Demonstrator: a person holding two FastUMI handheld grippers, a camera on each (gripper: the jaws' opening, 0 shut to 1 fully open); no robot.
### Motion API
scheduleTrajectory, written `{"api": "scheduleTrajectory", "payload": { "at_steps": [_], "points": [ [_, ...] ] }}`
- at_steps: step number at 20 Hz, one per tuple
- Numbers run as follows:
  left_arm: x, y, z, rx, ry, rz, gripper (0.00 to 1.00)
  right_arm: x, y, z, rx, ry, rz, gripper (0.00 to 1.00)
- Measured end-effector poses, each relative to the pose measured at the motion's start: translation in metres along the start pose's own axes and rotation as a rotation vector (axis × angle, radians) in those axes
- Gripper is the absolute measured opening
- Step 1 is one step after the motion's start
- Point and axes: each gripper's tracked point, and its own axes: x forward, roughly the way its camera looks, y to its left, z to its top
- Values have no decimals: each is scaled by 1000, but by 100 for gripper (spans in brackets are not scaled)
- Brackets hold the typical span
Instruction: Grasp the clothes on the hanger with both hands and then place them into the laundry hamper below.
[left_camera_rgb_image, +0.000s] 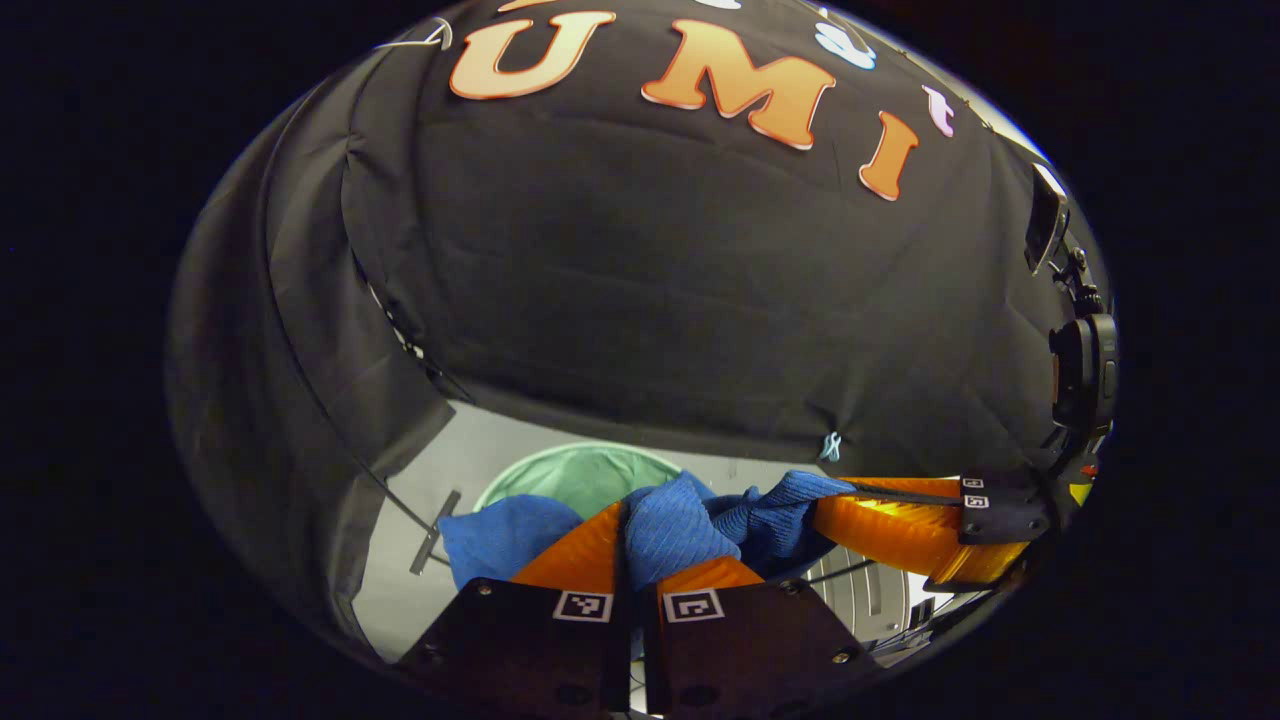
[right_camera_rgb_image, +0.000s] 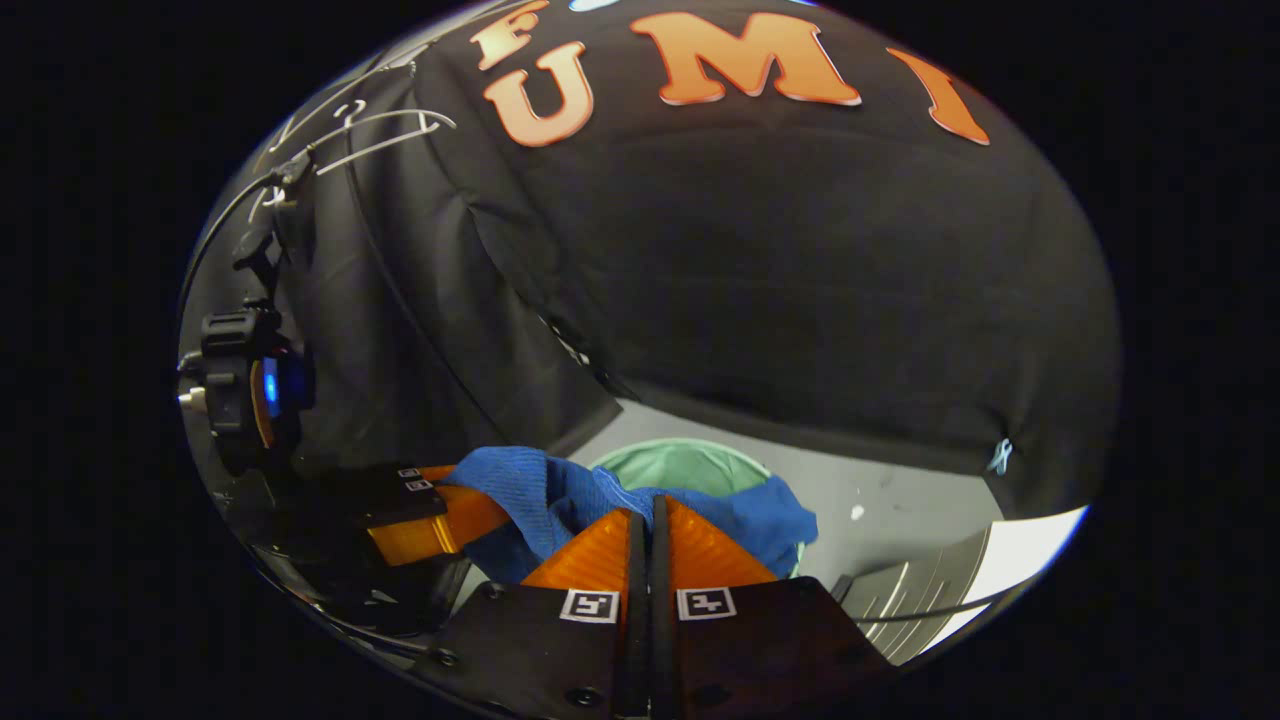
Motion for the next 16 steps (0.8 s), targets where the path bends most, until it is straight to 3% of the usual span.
{"api": "scheduleTrajectory", "payload": {
  "at_steps": [4,7,12,13,16],
  "points": [
    [0,-1,-26,20,97,15,8,12,-11,-30,79,89,-22,8],
    [-5,4,-31,13,110,59,21,24,-29,-49,83,133,-62,11],
    [-12,16,-44,16,132,135,98,21,-49,-54,74,128,-102,84],
    [-14,22,-44,13,120,158,99,21,-51,-53,69,125,-100,98],
    [-28,21,-36,-23,58,179,97,10,-50,-46,49,103,-80,98]
  ]
}}
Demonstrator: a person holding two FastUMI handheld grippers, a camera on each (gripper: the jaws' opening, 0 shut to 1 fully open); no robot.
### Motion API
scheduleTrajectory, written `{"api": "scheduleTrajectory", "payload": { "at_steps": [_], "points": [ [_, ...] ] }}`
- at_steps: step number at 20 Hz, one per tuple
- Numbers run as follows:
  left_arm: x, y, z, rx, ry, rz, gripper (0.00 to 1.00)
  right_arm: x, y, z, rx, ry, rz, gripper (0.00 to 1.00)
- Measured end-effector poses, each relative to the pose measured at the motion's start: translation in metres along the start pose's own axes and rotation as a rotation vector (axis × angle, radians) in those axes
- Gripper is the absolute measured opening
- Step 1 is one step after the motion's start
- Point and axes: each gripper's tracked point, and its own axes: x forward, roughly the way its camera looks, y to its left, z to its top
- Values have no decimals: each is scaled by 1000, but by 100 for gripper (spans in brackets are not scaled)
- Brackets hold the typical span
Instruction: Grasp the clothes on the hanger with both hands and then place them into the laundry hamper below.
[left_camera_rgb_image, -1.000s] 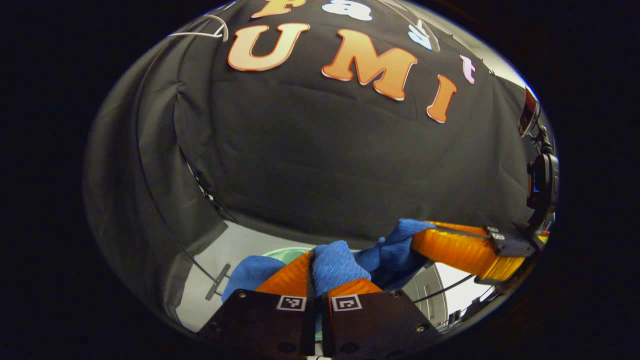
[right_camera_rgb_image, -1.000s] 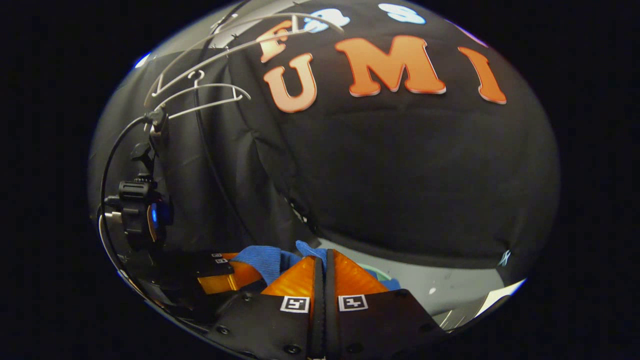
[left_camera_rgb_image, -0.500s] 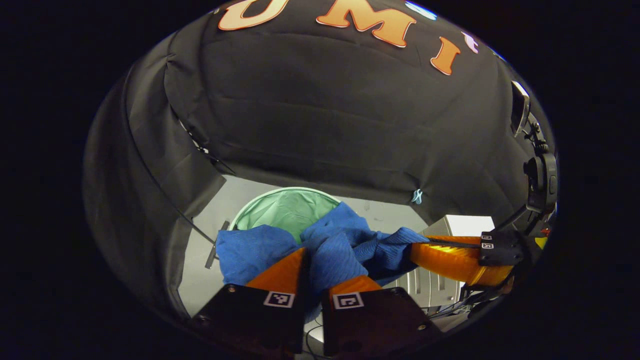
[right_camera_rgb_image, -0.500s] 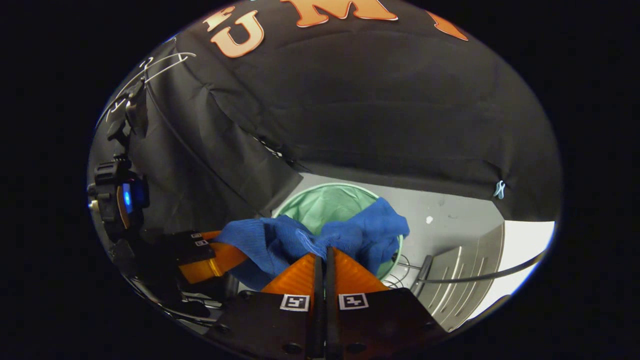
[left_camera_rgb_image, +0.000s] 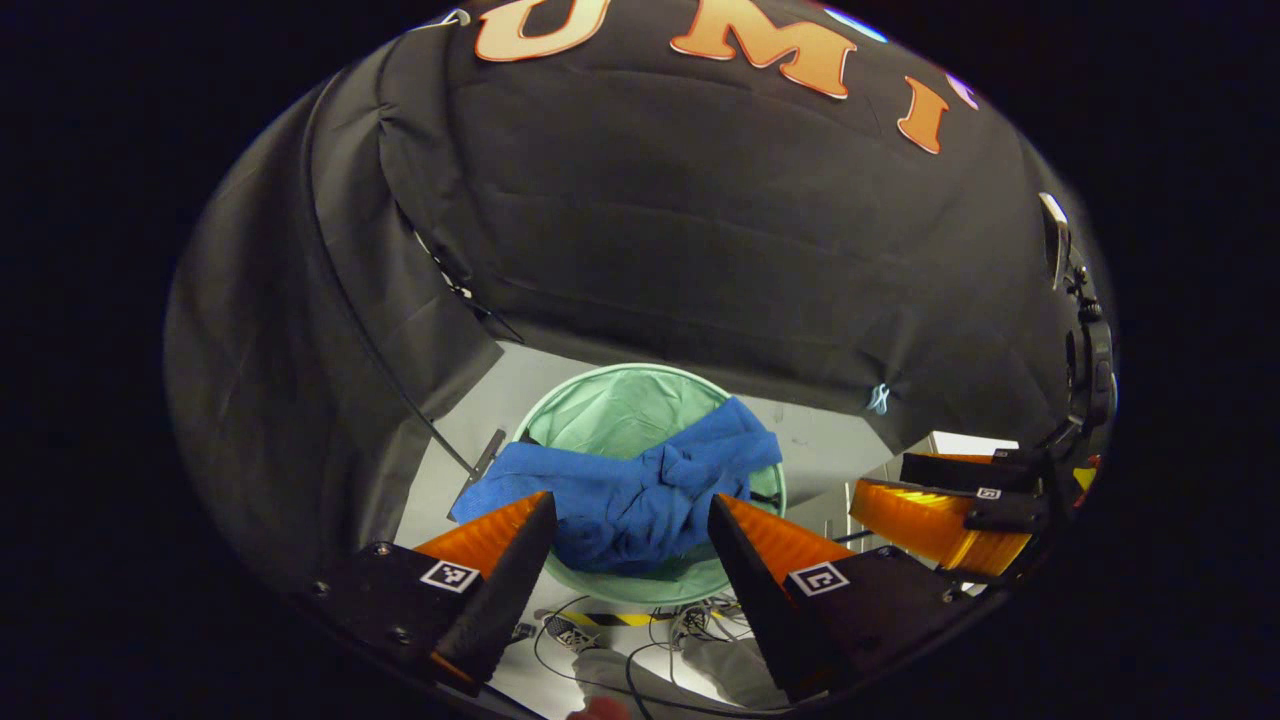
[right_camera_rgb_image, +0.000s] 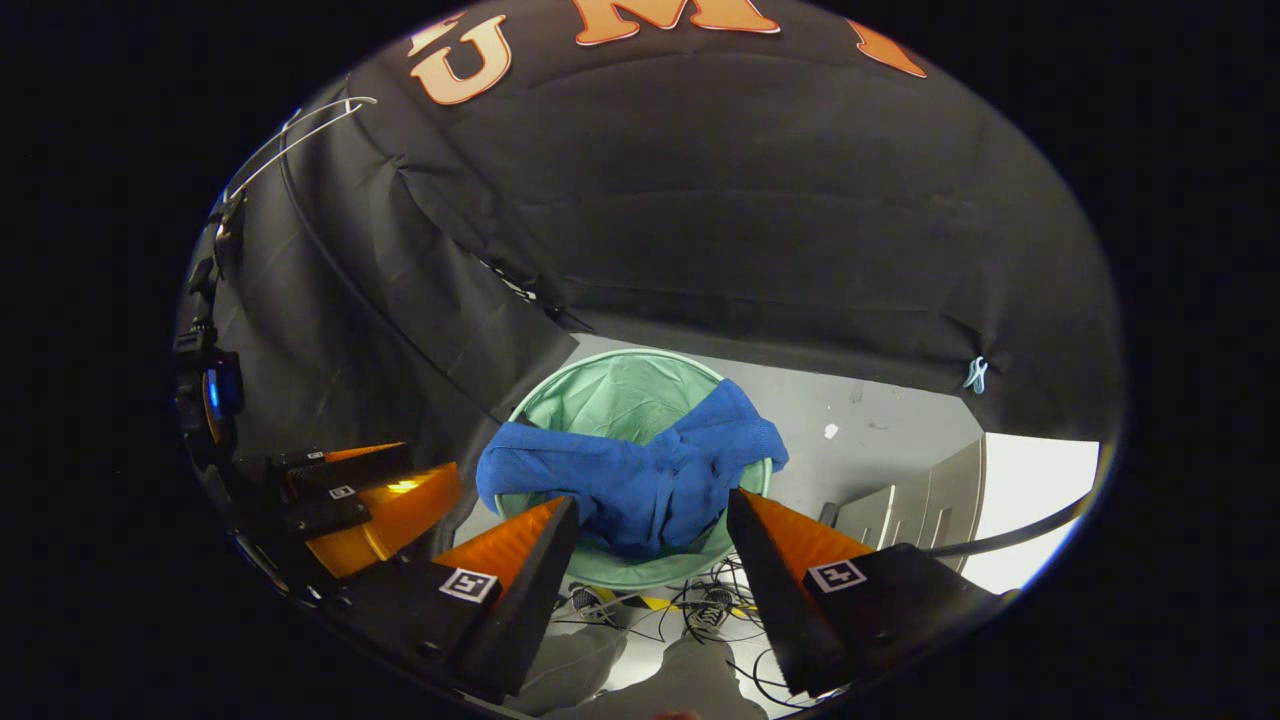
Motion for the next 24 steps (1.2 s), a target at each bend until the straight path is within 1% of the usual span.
{"api": "scheduleTrajectory", "payload": {
  "at_steps": [2,4,6,8,10,12,13,15,17,18,19,20,21,22,24],
  "points": [
    [-21,1,14,-16,-74,30,97,-16,3,20,-59,-80,20,98],
    [-56,1,38,-37,-173,94,97,-35,11,42,-141,-164,51,97],
    [-83,-1,57,-72,-261,146,96,-54,20,59,-199,-219,85,97],
    [-100,3,62,-105,-330,169,96,-76,36,72,-209,-266,119,97],
    [-122,9,71,-116,-404,180,96,-107,53,81,-210,-311,153,97],
    [-147,4,90,-108,-462,178,96,-144,79,94,-199,-411,197,98],
    [-160,2,102,-105,-504,165,96,-161,86,102,-198,-464,186,97],
    [-191,3,121,-94,-589,144,96,-199,91,105,-189,-542,156,97],
    [-226,7,140,-59,-685,139,96,-243,104,104,-165,-607,157,97],
    [-243,10,143,-36,-701,155,97,-267,112,105,-159,-641,155,97],
    [-266,13,141,-19,-734,162,95,-284,116,104,-157,-671,147,97],
    [-288,14,144,-9,-766,160,95,-300,117,99,-159,-695,142,97],
    [-299,9,139,-9,-797,149,95,-316,119,96,-158,-715,139,97],
    [-315,8,139,-18,-825,139,92,-332,121,90,-152,-737,140,87],
    [-346,4,134,-30,-877,132,92,-364,127,78,-143,-780,143,87]
  ]
}}
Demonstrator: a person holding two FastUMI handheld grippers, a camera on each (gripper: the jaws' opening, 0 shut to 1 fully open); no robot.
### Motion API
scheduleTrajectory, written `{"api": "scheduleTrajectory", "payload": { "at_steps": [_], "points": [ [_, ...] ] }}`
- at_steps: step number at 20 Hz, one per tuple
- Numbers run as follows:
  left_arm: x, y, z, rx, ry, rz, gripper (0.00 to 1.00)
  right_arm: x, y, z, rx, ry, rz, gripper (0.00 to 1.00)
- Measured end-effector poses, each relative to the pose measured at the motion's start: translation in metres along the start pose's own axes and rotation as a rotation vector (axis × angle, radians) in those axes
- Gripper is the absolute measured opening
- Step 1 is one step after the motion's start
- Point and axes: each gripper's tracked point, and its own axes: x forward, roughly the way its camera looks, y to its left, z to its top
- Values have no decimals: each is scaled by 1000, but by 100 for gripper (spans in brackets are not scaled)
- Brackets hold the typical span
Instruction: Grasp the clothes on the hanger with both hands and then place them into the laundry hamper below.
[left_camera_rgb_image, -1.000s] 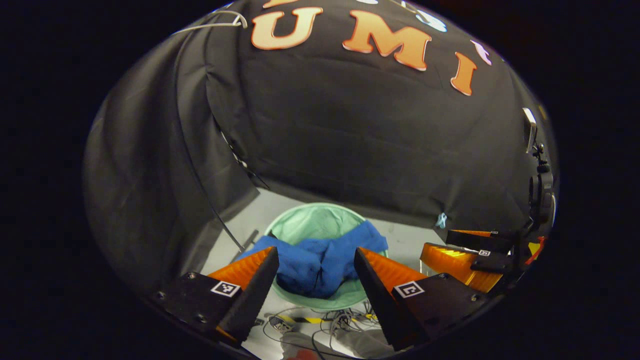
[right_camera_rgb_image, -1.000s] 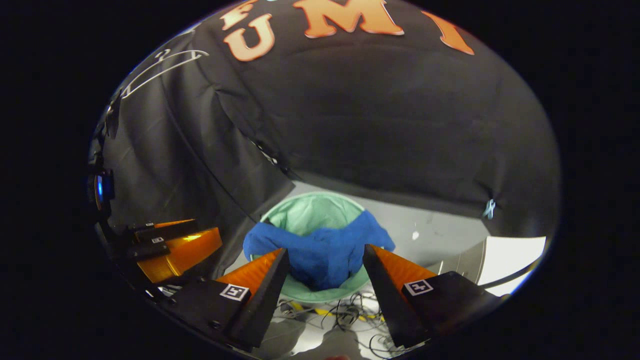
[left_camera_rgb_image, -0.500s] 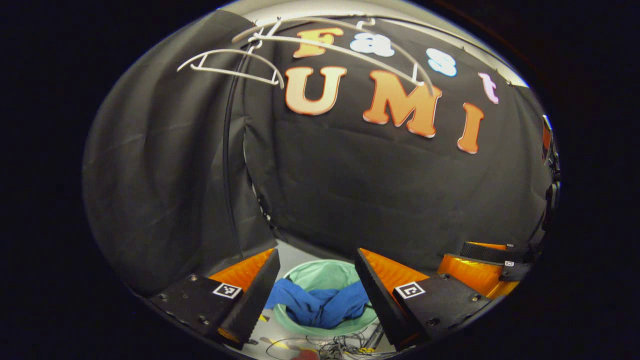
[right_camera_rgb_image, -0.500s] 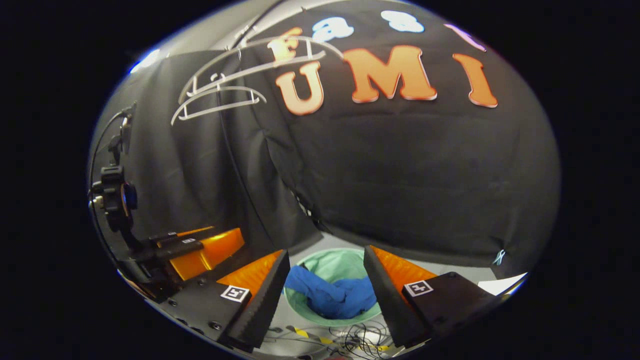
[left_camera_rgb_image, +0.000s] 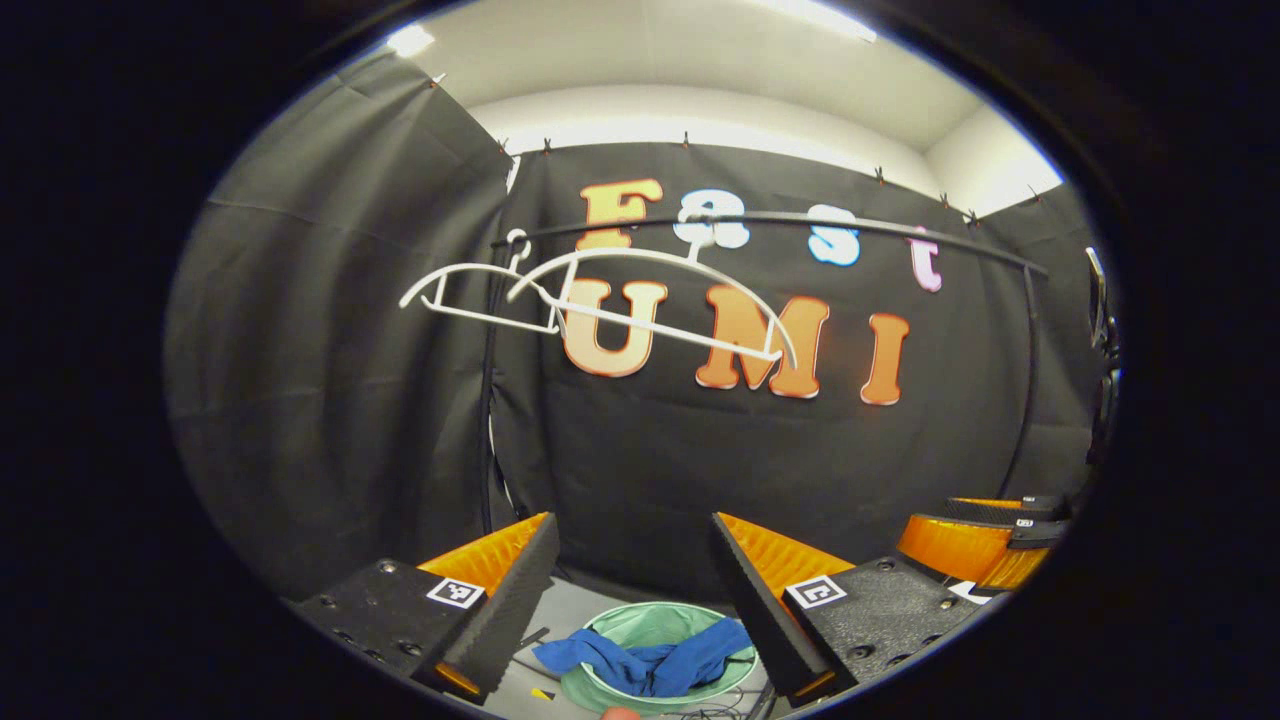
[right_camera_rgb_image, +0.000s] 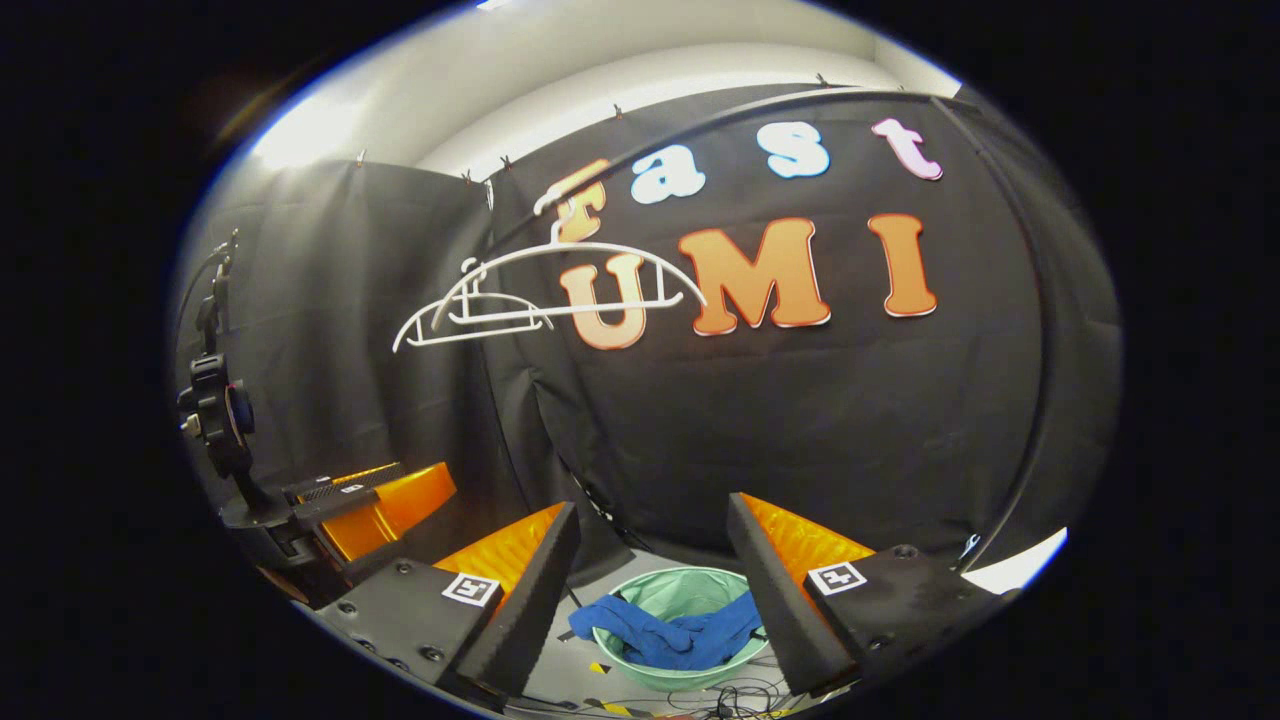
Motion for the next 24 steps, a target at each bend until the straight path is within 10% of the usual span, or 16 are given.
{"api": "scheduleTrajectory", "payload": {
  "at_steps": [11,24],
  "points": [
    [-73,-2,35,-35,-121,-13,92,-123,23,21,-61,-123,-33,86],
    [-96,16,51,-7,-180,25,95,-138,32,21,-63,-163,-68,97]
  ]
}}
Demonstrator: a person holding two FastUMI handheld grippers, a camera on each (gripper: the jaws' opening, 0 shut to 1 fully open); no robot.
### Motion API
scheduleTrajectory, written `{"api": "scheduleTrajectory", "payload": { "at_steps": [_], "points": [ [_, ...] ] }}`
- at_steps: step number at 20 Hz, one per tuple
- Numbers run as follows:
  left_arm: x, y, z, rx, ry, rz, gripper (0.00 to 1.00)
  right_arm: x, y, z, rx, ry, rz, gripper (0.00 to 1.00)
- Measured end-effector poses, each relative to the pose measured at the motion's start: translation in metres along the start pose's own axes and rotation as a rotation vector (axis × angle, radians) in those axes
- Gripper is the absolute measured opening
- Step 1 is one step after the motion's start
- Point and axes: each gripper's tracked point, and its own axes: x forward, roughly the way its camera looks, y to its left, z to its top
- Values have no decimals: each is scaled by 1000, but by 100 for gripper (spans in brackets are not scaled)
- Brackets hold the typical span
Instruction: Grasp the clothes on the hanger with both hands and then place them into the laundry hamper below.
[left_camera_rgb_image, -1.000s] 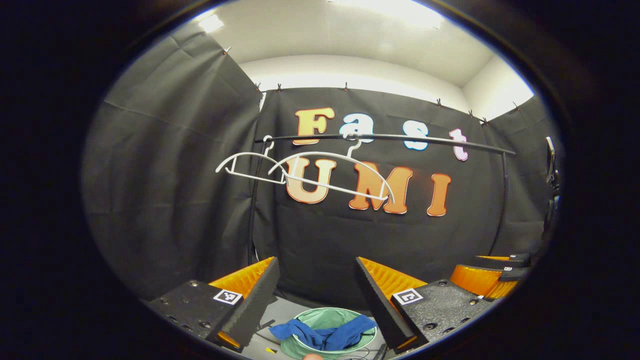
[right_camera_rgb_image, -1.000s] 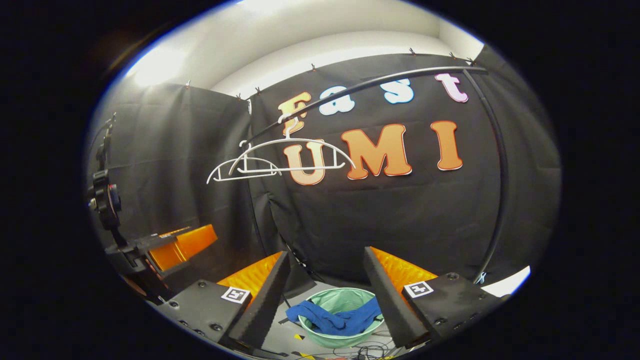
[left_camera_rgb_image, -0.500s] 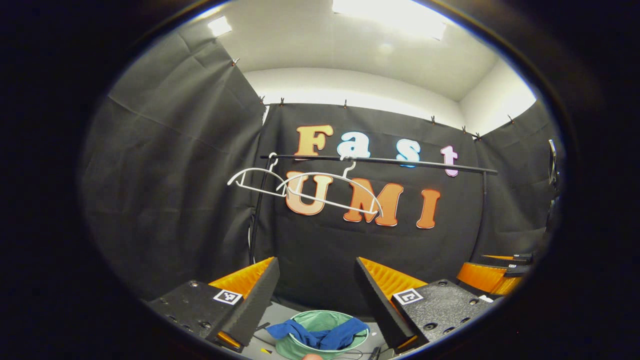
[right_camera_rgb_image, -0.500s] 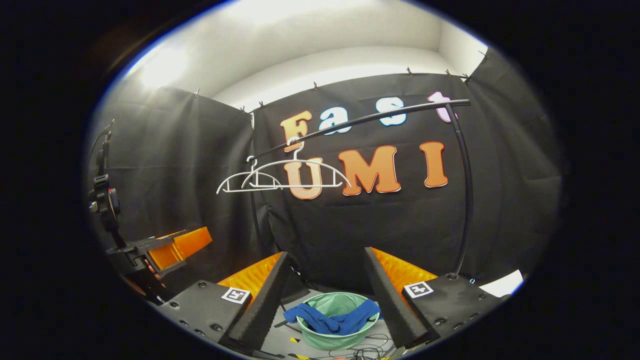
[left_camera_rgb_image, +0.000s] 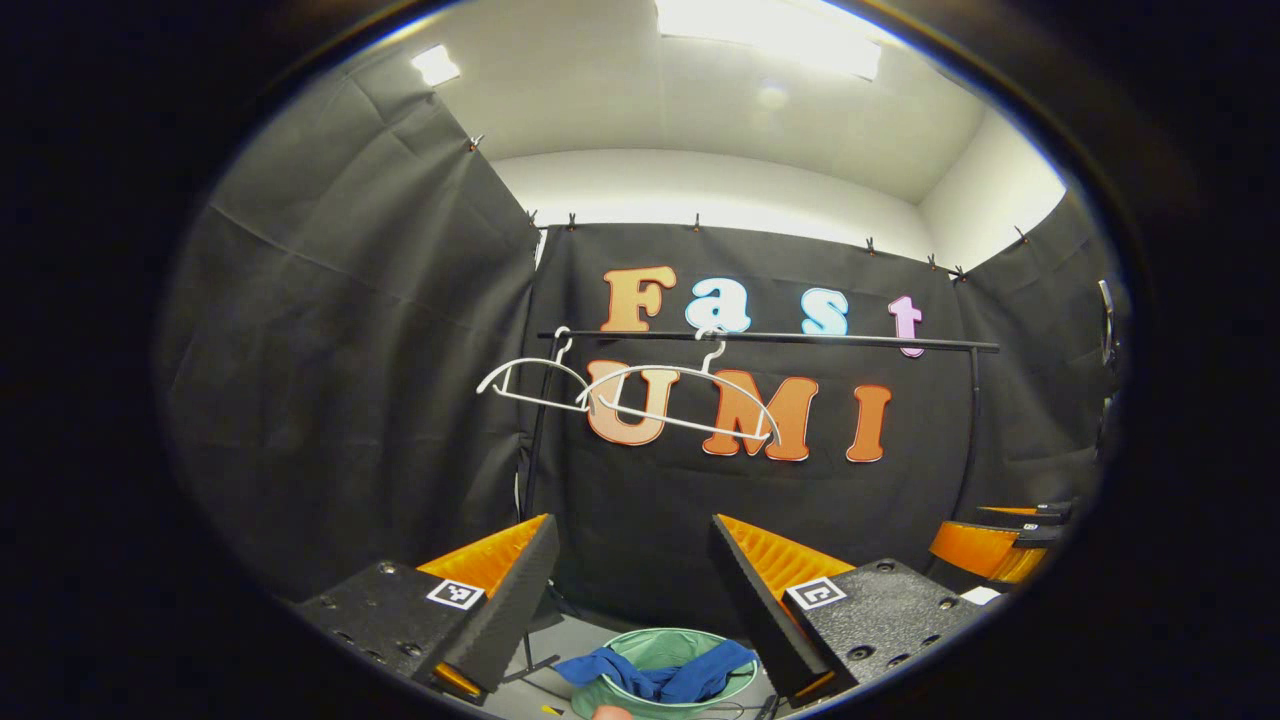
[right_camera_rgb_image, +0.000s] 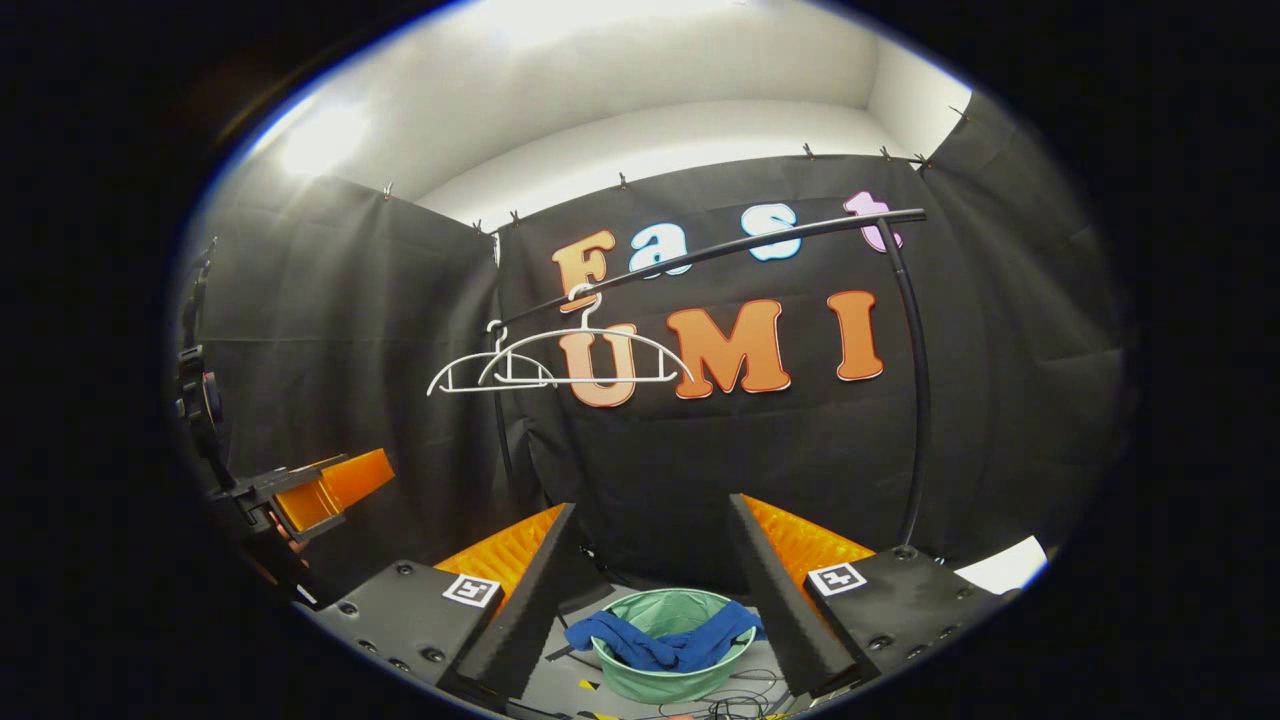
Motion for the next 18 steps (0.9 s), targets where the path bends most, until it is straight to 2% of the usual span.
{"api": "scheduleTrajectory", "payload": {
  "at_steps": [6,8,10,15,16,18],
  "points": [
    [-9,10,11,52,-45,27,95,5,19,4,-15,-19,22,97],
    [-9,8,12,45,-61,21,92,8,24,5,-21,-20,29,97],
    [-10,5,10,43,-57,15,95,10,28,9,-27,-33,33,97],
    [-12,6,11,48,-59,17,95,4,35,15,-51,-64,57,97],
    [-14,5,10,44,-55,18,92,4,35,15,-50,-62,57,97],
    [-16,6,7,39,-50,16,95,1,32,15,-48,-64,54,97]
  ]
}}
